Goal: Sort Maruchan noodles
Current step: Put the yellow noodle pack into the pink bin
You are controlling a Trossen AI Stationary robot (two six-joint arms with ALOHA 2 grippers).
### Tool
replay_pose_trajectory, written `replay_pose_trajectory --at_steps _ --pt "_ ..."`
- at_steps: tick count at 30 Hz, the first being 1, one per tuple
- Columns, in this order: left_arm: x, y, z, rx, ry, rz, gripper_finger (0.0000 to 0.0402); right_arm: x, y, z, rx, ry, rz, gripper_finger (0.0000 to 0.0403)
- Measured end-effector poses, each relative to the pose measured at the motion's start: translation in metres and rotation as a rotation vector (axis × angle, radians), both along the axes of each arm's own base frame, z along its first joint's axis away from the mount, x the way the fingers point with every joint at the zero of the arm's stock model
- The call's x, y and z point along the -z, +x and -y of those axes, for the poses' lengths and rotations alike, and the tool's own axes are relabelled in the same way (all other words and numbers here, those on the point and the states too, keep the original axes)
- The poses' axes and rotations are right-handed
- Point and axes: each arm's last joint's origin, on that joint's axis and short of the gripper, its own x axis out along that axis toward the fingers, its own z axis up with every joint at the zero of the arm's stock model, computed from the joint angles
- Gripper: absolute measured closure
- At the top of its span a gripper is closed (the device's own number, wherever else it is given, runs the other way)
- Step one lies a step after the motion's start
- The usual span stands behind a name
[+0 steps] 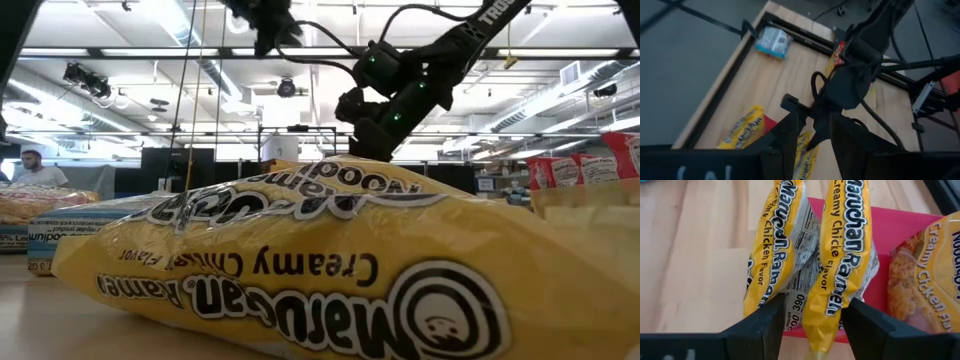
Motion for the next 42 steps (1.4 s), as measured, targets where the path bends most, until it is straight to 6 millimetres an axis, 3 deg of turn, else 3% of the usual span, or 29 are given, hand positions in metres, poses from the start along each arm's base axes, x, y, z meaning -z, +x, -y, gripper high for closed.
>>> replay_pose_trajectory --at_steps 4,12,16,21,25,30,34,38,42 --pt "-0.020 -0.016 0.015 -0.020 0.056 0.028 0.0285 -0.007 -0.002 -0.007 0.009 -0.029 -0.019 0.0194" --pt "-0.044 -0.025 0.058 0.023 0.130 0.066 0.0285 -0.060 -0.010 -0.023 0.040 -0.145 0.065 0.0154" --pt "-0.048 -0.019 0.084 0.104 0.121 0.075 0.0285 -0.089 -0.020 -0.058 -0.052 -0.154 0.139 0.0146" --pt "-0.048 -0.007 0.112 0.123 0.130 0.045 0.0285 -0.109 -0.030 -0.127 -0.233 -0.112 0.199 0.0146" --pt "-0.047 -0.001 0.129 0.126 0.136 0.027 0.0285 -0.098 -0.027 -0.175 -0.320 -0.046 0.148 0.0146" --pt "-0.045 -0.004 0.146 0.176 0.121 -0.024 0.0285 -0.089 0.002 -0.222 -0.344 -0.041 0.063 0.0146" --pt "-0.046 -0.022 0.157 0.194 0.102 -0.089 0.0285 -0.092 0.035 -0.244 -0.360 -0.047 0.080 0.0146" --pt "-0.051 -0.045 0.169 0.198 0.109 -0.142 0.0285 -0.068 0.060 -0.261 -0.398 -0.054 -0.035 0.0147" --pt "-0.060 -0.066 0.180 0.179 0.118 -0.118 0.0285 -0.043 0.070 -0.283 -0.399 -0.024 -0.166 0.0147"
